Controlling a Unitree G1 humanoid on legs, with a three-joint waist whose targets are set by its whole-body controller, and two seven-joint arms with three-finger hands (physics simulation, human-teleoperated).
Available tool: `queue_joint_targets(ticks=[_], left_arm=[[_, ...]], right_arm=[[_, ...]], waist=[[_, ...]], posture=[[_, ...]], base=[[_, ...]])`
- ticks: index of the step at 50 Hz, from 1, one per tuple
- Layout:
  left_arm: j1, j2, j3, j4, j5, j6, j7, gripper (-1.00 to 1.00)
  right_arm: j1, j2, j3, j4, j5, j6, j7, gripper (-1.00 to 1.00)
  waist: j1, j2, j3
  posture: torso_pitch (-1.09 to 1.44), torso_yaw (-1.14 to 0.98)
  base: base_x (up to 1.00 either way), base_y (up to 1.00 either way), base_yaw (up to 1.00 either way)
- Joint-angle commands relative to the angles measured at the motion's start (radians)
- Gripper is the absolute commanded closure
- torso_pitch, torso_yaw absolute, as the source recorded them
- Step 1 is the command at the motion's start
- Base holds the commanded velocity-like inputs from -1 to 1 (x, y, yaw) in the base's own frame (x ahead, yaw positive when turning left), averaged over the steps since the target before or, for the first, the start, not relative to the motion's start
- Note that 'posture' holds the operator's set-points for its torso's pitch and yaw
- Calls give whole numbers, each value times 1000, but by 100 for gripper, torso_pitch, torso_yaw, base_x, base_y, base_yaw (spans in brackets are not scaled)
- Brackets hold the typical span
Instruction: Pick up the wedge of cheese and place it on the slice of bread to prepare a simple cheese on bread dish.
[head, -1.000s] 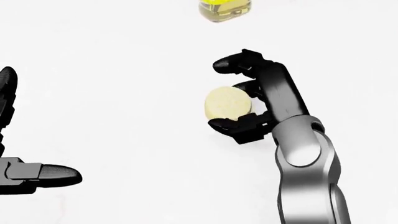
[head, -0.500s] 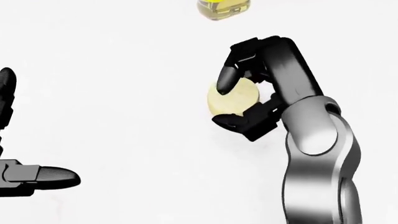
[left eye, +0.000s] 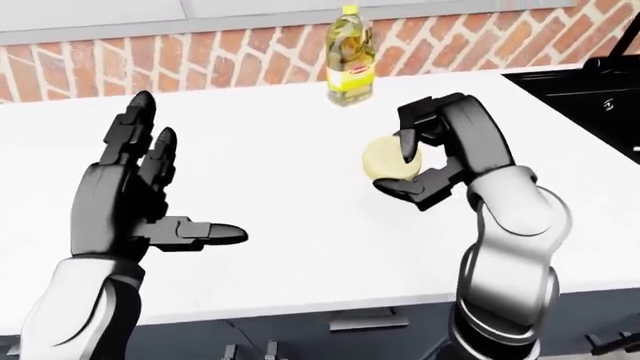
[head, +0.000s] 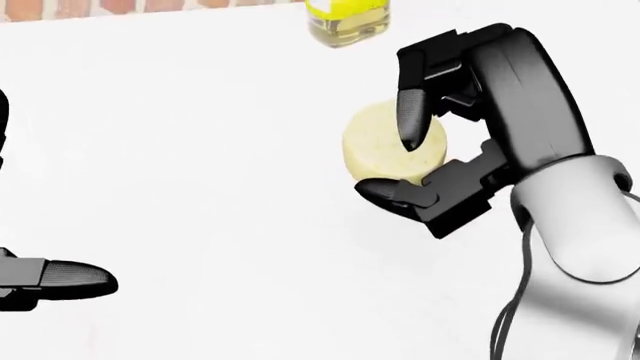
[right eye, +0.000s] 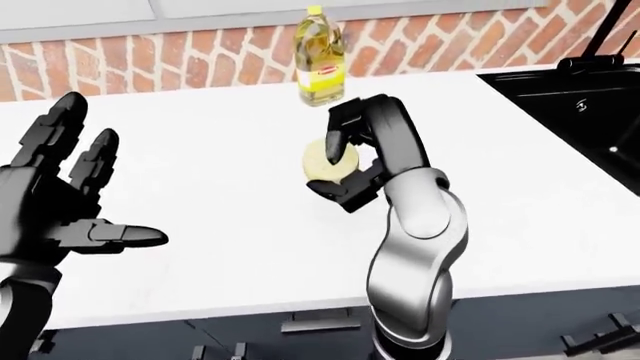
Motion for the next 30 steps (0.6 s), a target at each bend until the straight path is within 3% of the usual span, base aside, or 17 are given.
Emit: queue_joint_targets(ticks=[1, 5, 7, 9, 11, 13, 14, 15, 16, 20, 30], left_arm=[[-12, 11, 11, -28, 0, -28, 3, -100], [-3, 9, 17, -27, 0, -34, -2, -100], [-3, 8, 18, -30, -1, -32, -1, -100], [-1, 9, 16, -28, 0, -35, -2, -100], [1, 9, 19, -29, 0, -36, -4, -100], [3, 9, 20, -29, 0, -37, -6, -100], [3, 8, 19, -28, 0, -37, -6, -100], [2, 8, 18, -28, 1, -37, -5, -100], [0, 9, 17, -26, 2, -37, -5, -100], [4, 6, 11, -19, 8, -48, -8, -100], [10, -1, 5, -21, 17, -50, -11, -100]], right_arm=[[-30, 1, 0, -28, 5, -15, -16, 100], [-32, -2, -2, -31, 19, 3, -19, 100], [-44, -5, 4, -34, 16, 21, -16, 100], [-42, -4, 2, -32, 23, 18, -23, 100], [-42, -6, 5, -31, 23, 20, -28, 100], [-42, -8, 7, -29, 23, 19, -31, 100], [-45, -7, 6, -28, 24, 21, -32, 100], [-49, -7, 6, -28, 24, 26, -32, 100], [-51, -7, 6, -29, 25, 30, -32, 100], [-53, -10, 0, -30, 33, 37, -38, 100], [-46, -9, 3, -34, 51, 53, -55, 100]], waist=[[1, -3, -22], [3, -20, -5], [6, -36, -14], [14, -32, -13], [19, -16, -5], [20, 16, -1], [17, 50, 2], [22, 93, 28], [31, 47, 45], [23, 47, 15], [53, 8, 6]], posture=[[0, 0], [0, 0], [0, 0], [0, 0], [0, 0], [0, 0], [0, 0], [0, 0], [0, 0], [0, 0], [0, 0]], base=[[-76, 0, 0], [-76, 0, 0], [-76, 0, 0], [-76, 0, 0], [-65, 0, 0], [-43, 0, 0], [-6, 0, 0], [-2, -1, 0], [-4, -11, 0], [-4, -18, 0], [-12, -50, 0]])
